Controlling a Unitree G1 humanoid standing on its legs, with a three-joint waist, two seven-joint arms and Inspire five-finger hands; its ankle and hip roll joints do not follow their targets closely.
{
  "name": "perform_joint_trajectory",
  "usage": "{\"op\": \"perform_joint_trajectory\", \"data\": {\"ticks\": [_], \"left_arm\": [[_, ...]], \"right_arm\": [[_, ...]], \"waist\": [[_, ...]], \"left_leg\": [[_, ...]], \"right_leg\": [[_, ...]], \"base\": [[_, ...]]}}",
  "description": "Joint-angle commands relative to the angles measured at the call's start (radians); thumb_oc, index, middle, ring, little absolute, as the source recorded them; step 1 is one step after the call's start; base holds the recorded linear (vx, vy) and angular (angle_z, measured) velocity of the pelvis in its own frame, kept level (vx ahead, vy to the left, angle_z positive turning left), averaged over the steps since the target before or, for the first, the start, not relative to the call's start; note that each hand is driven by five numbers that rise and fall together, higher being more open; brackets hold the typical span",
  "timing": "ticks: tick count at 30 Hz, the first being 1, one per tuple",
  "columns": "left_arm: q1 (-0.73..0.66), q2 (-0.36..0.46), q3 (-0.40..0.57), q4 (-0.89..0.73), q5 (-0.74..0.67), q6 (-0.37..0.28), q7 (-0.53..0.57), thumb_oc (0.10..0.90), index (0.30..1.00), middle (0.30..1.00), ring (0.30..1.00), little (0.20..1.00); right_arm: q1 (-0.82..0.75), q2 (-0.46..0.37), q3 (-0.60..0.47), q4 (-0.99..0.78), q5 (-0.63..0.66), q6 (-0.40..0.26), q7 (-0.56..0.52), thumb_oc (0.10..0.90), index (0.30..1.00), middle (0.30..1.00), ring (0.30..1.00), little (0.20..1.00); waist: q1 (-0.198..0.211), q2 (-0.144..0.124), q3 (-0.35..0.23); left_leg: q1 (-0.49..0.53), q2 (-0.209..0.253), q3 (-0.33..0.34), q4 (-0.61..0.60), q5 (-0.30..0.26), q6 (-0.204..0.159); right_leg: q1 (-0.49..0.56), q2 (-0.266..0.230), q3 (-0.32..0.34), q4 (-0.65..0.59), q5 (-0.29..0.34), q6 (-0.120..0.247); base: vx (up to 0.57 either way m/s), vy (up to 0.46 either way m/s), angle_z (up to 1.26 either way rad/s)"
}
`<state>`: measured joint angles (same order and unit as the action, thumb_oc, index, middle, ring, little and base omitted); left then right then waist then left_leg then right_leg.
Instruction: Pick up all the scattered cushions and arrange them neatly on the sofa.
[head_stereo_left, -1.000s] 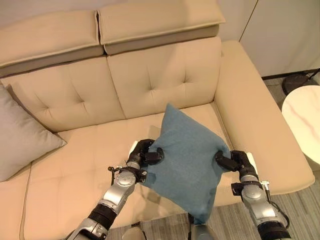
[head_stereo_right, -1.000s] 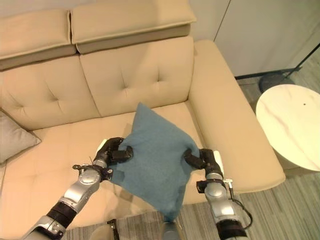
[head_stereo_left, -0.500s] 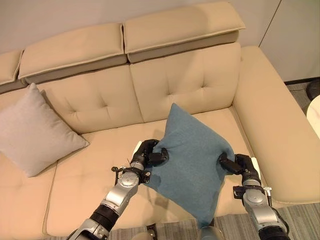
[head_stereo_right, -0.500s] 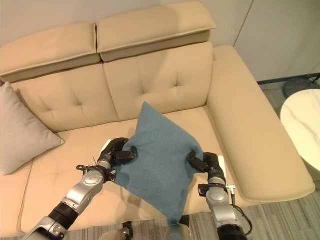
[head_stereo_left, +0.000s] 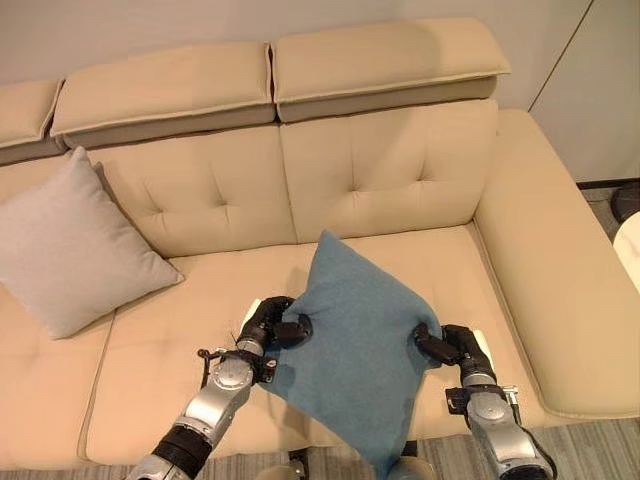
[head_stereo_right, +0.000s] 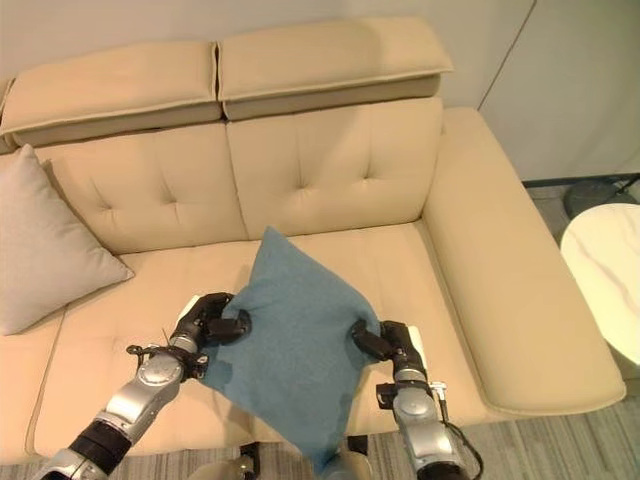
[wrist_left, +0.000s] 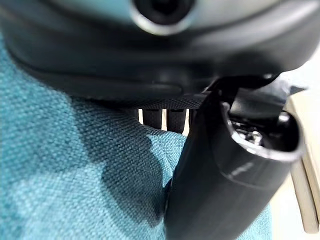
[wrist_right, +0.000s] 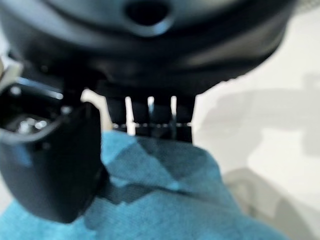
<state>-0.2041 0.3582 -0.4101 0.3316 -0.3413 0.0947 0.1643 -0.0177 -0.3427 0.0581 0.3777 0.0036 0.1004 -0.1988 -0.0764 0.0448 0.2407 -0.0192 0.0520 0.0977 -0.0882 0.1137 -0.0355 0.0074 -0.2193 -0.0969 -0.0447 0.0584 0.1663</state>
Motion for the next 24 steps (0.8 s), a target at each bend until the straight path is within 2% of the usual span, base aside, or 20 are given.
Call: {"op": "perform_joint_trajectory", "data": {"ticks": [1,5,6,7,9,12,14,17,20,21,22,23,24], "left_arm": [[-0.128,-0.062,0.023,-0.151,-0.001,-0.106,-0.049,0.400,0.300,0.300,0.300,0.300],[-0.275,-0.050,-0.005,-0.157,-0.010,-0.119,-0.010,0.400,0.300,0.300,0.300,0.300],[-0.362,-0.043,-0.023,-0.150,-0.028,-0.133,0.013,0.400,0.300,0.300,0.300,0.300],[-0.531,0.017,-0.027,-0.151,-0.005,-0.168,0.075,0.400,0.300,0.300,0.300,0.300],[-0.672,0.045,-0.035,-0.113,0.022,-0.207,0.146,0.400,0.300,0.300,0.300,0.300],[-0.878,0.080,-0.069,-0.048,-0.013,-0.274,0.235,0.400,0.300,0.300,0.300,0.300],[-0.984,0.109,-0.070,-0.026,-0.004,-0.307,0.290,0.400,0.300,0.300,0.300,0.300],[-1.115,0.123,-0.078,0.014,0.004,-0.343,0.376,0.400,0.300,0.300,0.300,0.300],[-1.215,0.134,-0.102,0.093,0.052,-0.342,0.429,0.400,0.300,0.300,0.300,0.300],[-1.224,0.133,-0.103,0.099,0.053,-0.344,0.431,0.400,0.300,0.300,0.300,0.300],[-1.279,0.142,-0.127,0.174,0.094,-0.334,0.466,0.400,0.300,0.300,0.300,0.300],[-1.303,0.138,-0.135,0.221,0.075,-0.342,0.474,0.400,0.300,0.300,0.300,0.300],[-1.318,0.119,-0.145,0.278,0.056,-0.337,0.483,0.422,0.333,0.333,0.333,0.333]], "right_arm": [[-0.086,-0.014,-0.036,-0.157,-0.003,-0.099,-0.016,0.400,0.300,0.300,0.300,0.300],[-0.285,-0.092,-0.015,-0.172,-0.018,-0.105,-0.091,0.400,0.300,0.300,0.300,0.300],[-0.397,-0.119,0.007,-0.152,-0.002,-0.109,-0.125,0.400,0.300,0.300,0.300,0.300],[-0.599,-0.206,0.034,-0.124,0.016,-0.117,-0.182,0.400,0.300,0.300,0.300,0.300],[-0.795,-0.296,0.072,-0.096,0.004,-0.125,-0.245,0.400,0.300,0.300,0.300,0.300],[-1.155,-0.402,0.190,0.008,-0.013,-0.131,-0.361,0.400,0.300,0.300,0.300,0.300],[-1.307,-0.433,0.250,0.039,-0.044,-0.126,-0.425,0.400,0.300,0.300,0.300,0.300],[-1.460,-0.451,0.312,0.053,-0.092,-0.115,-0.499,0.400,0.300,0.300,0.300,0.300],[-1.560,-0.449,0.386,0.096,-0.107,-0.122,-0.523,0.400,0.300,0.300,0.300,0.300],[-1.572,-0.450,0.392,0.103,-0.105,-0.124,-0.525,0.400,0.300,0.300,0.300,0.300],[-1.626,-0.428,0.437,0.130,-0.060,-0.158,-0.523,0.400,0.300,0.300,0.300,0.300],[-1.649,-0.398,0.463,0.166,-0.015,-0.172,-0.521,0.400,0.300,0.300,0.300,0.300],[-1.667,-0.382,0.493,0.204,0.005,-0.181,-0.526,0.400,0.300,0.300,0.300,0.300]], "waist": [[0.002,-0.016,-0.108],[0.005,-0.002,-0.059],[0.006,0.005,-0.033],[0.016,0.013,0.002],[0.023,0.020,0.012],[0.038,0.036,0.025],[0.043,0.052,0.031],[0.050,0.069,0.023],[0.051,0.079,0.016],[0.051,0.080,0.019],[0.047,0.088,0.022],[0.043,0.092,0.023],[0.043,0.096,0.022]], "left_leg": [[0.026,-0.039,-0.051,0.077,-0.196,0.048],[-0.053,-0.007,-0.076,0.079,-0.159,0.021],[-0.097,-0.002,-0.084,0.080,-0.144,0.016],[-0.166,0.003,-0.092,0.076,-0.119,0.006],[-0.221,0.012,-0.088,0.060,-0.094,-0.003],[-0.289,0.021,-0.075,0.025,-0.053,-0.017],[-0.333,0.023,-0.066,0.008,-0.026,-0.024],[-0.385,0.018,-0.061,0.001,-0.017,-0.036],[-0.421,0.015,-0.060,0.001,-0.009,-0.043],[-0.428,0.014,-0.060,0.001,-0.001,-0.042],[-0.457,0.010,-0.056,0.001,0.008,-0.048],[-0.475,0.008,-0.051,0.001,0.013,-0.051],[-0.485,0.005,-0.050,0.001,0.010,-0.054]], "right_leg": [[-0.051,0.027,0.045,0.122,-0.085,-0.015],[-0.110,0.055,0.026,0.121,-0.096,-0.040],[-0.151,0.061,0.030,0.124,-0.089,-0.046],[-0.216,0.072,0.035,0.123,-0.076,-0.053],[-0.272,0.080,0.038,0.113,-0.061,-0.055],[-0.343,0.086,0.044,0.090,-0.033,-0.049],[-0.389,0.090,0.052,0.070,-0.012,-0.046],[-0.436,0.091,0.052,0.049,-0.002,-0.038],[-0.473,0.088,0.059,0.044,0.007,-0.035],[-0.480,0.088,0.060,0.044,0.014,-0.036],[-0.511,0.085,0.066,0.039,0.026,-0.034],[-0.529,0.082,0.068,0.036,0.036,-0.030],[-0.535,0.079,0.071,0.031,0.037,-0.030]], "base": [[0.01,-0.121,0.17],[-0.14,-0.153,0.11],[-0.38,-0.134,0.16],[-0.36,-0.119,0.08],[-0.22,-0.075,0.00],[-0.13,-0.029,-0.09],[-0.10,0.022,-0.20],[-0.06,0.010,-0.09],[-0.03,0.007,-0.04],[-0.05,0.032,-0.07],[-0.07,0.027,-0.07],[-0.03,0.020,-0.07],[-0.02,0.009,-0.09]]}}
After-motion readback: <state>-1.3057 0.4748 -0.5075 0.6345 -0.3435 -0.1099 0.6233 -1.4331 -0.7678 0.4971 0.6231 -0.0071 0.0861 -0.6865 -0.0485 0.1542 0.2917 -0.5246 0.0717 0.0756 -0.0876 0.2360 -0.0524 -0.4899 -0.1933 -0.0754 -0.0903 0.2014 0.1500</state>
